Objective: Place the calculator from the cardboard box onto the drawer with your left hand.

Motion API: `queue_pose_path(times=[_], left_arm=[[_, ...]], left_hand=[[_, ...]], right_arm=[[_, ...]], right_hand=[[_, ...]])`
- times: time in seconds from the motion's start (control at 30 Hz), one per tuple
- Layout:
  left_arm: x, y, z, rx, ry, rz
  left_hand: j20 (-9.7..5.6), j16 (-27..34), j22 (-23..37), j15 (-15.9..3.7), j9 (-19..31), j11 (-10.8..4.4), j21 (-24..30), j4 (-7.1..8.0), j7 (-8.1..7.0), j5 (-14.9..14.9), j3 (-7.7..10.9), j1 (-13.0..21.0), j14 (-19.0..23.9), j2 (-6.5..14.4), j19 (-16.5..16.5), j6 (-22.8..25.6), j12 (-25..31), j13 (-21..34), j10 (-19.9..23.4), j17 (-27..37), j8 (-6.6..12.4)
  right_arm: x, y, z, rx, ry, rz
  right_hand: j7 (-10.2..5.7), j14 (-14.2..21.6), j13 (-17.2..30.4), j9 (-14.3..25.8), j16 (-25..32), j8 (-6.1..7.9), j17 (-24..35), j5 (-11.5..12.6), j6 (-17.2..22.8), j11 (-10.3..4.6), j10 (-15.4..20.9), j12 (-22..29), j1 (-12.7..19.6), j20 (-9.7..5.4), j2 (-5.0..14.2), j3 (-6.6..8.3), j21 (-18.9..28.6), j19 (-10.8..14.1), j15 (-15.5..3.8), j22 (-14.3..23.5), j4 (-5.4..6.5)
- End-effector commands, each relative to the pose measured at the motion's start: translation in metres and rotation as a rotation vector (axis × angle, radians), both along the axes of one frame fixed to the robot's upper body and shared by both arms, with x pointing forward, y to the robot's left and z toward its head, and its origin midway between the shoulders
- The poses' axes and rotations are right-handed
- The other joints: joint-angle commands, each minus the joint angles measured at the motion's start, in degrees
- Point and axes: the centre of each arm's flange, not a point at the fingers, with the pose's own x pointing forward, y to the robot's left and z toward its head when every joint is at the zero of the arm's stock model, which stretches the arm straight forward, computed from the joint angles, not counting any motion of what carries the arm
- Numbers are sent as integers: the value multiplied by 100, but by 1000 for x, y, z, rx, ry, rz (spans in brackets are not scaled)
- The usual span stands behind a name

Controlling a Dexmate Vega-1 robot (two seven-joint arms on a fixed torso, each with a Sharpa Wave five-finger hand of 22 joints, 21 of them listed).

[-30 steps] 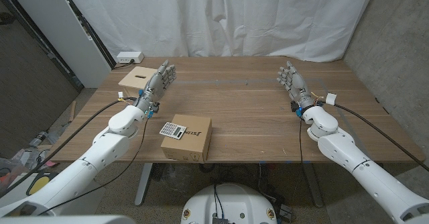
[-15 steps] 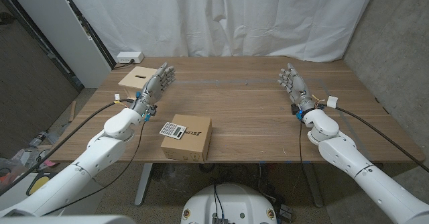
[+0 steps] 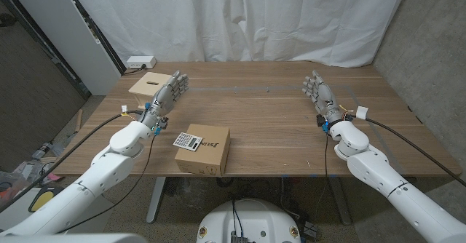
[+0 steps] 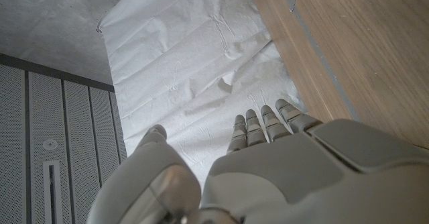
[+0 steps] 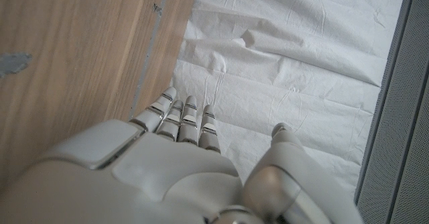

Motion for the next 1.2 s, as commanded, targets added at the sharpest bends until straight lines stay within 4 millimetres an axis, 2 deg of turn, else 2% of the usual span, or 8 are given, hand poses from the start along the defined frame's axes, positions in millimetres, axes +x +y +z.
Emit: queue_pose_path(times=[0.03,0.7,1.2], left_arm=[[-5,5,-8,25,-12,15],[-28,17,-20,81,-16,39],[-33,22,-40,49,-25,57]], left_hand=[[-127,43,20,-9,23,-39,8,-35,-3,28,13,84,59,1,44,76,15,29,62,12,51],[-123,29,20,-26,24,-45,-7,-51,-26,33,1,117,90,11,44,95,-3,29,74,13,35],[-120,37,19,-48,25,-58,6,-70,-49,41,-7,155,169,24,112,171,15,30,170,13,44]], right_arm=[[-5,3,-3,-2,9,-16],[-8,8,-5,-5,9,-17],[-9,13,-2,-22,18,-12]], right_hand=[[-10,57,30,16,10,34,24,27,39,9,35,35,1,-45,51,15,-2,55,-1,27,-30],[-4,63,31,16,5,34,23,27,46,12,44,34,-2,-42,59,9,-19,61,10,28,-43],[-19,66,31,17,1,34,23,26,52,4,59,36,-7,-43,65,3,-33,65,5,29,-52]])
